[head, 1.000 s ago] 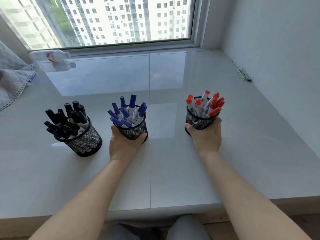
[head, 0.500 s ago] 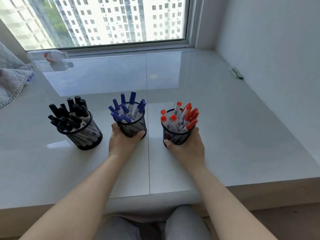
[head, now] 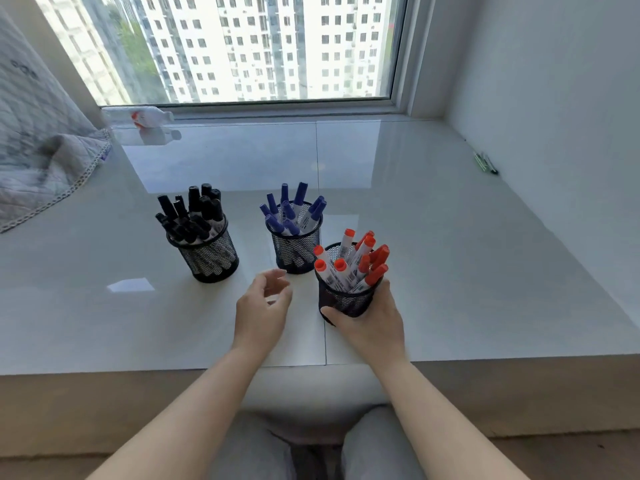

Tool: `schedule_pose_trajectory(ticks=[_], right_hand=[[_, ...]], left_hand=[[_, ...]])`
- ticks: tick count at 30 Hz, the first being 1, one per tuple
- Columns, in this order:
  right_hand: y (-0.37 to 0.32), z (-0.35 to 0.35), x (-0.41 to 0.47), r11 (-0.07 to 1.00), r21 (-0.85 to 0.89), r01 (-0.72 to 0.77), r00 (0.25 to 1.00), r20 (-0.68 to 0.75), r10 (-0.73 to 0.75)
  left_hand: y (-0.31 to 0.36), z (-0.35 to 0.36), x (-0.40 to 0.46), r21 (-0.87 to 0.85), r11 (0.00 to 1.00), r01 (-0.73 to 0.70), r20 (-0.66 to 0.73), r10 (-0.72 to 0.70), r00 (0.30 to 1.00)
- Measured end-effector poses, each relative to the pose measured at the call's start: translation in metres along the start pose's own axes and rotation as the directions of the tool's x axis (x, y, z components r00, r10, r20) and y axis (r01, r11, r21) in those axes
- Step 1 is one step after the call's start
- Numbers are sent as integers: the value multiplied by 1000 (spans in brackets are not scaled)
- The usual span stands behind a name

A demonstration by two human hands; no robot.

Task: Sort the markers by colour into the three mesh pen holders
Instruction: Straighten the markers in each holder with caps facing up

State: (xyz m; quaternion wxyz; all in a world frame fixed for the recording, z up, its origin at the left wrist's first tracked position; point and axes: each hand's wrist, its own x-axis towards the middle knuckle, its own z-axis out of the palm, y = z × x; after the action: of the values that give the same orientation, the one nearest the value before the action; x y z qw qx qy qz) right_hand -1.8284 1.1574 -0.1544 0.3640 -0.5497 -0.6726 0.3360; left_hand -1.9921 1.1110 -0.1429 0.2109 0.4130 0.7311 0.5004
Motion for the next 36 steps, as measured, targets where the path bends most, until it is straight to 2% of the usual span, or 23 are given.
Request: schedule_pose_trajectory(ticks=[3,5,9,12,14,16,18,20,22,25,28,31,34,36], right_hand=[[-3,-6,-6,987,162,-7,998,63,-3],[-7,-12,-12,969,241,46,996,62,-63],[-14,-28,-15,966,218,136,991,-37,-131],[-30,-43,-11,968,122,217,966,-170,-195],[-45,-53,-5,951,-22,309,923,-235,-306],[-61,-61,0,892,-171,418,862,-233,-449],[-74,-66,7,796,-304,524,805,-130,-579],[-82,-68,15,684,-430,589,777,71,-625],[-86,-67,23,609,-521,597,788,243,-565],[-85,-65,33,588,-572,572,816,322,-480],[-88,-65,36,698,-479,533,843,235,-484],[-96,-69,36,820,-322,474,873,47,-486],[-106,-79,38,924,-44,380,923,-54,-382],[-113,-85,40,942,167,290,957,-66,-283]], left_hand=[[12,-10,-6,-14,999,-50,31,50,998],[25,-13,-8,-68,994,-87,43,90,995],[44,-12,-15,-19,987,-163,60,163,985],[57,-12,-20,49,974,-221,92,216,972],[64,-10,-21,123,956,-266,94,255,962],[68,-8,-21,212,931,-297,92,283,955],[72,-7,-20,280,909,-308,101,291,951],[73,-5,-19,306,902,-304,118,281,952],[72,-5,-17,336,893,-300,139,268,953],[72,-6,-18,368,876,-312,160,271,949],[78,-10,-17,338,886,-319,112,298,948],[89,-18,-10,251,918,-306,15,312,950],[99,-26,-3,167,939,-302,-103,321,941],[104,-33,1,56,955,-290,-175,295,939]])
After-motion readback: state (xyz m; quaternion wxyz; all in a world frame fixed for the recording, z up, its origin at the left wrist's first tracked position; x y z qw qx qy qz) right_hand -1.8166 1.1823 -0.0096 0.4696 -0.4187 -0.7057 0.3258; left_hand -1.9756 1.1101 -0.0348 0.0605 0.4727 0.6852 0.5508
